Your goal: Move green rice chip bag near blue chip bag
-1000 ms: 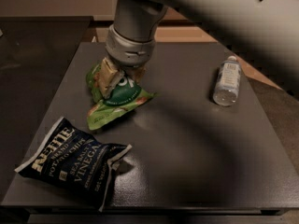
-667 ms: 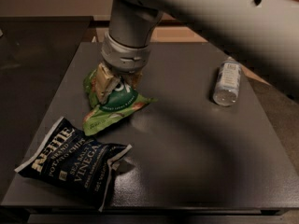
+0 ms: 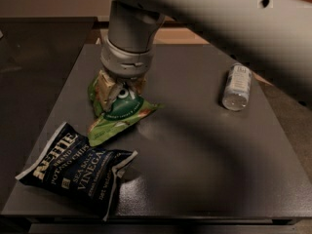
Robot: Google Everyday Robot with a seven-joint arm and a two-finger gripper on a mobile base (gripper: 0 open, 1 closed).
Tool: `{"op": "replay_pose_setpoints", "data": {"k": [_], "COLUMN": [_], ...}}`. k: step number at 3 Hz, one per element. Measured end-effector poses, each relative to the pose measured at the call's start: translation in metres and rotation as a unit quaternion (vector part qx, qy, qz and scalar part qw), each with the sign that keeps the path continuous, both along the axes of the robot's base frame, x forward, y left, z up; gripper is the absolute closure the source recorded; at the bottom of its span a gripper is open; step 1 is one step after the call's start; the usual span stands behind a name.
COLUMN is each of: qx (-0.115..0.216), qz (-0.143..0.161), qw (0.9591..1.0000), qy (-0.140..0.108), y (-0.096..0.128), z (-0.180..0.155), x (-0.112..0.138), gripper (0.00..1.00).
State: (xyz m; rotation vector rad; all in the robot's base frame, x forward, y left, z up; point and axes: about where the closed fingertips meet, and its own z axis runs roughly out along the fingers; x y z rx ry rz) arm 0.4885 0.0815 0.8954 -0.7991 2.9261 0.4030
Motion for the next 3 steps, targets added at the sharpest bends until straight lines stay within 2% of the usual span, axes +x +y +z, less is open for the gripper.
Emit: {"op": "replay_pose_setpoints", "data": {"k": [1,2,3], "qx": [-0.004,-0.004,-0.004], "qz": [0.003,0.004,0.004], "qw": [1.0,1.0,1.0], "qy": [0.0,-0.001,-0.001], "y": [0.001,0.0007,0.0008], "z": [-0.0011,-0.0011,-0.0011], "x": [-0.0017,-0.0017,-0.0017], "gripper": [0.11,0.0,0.0]}}
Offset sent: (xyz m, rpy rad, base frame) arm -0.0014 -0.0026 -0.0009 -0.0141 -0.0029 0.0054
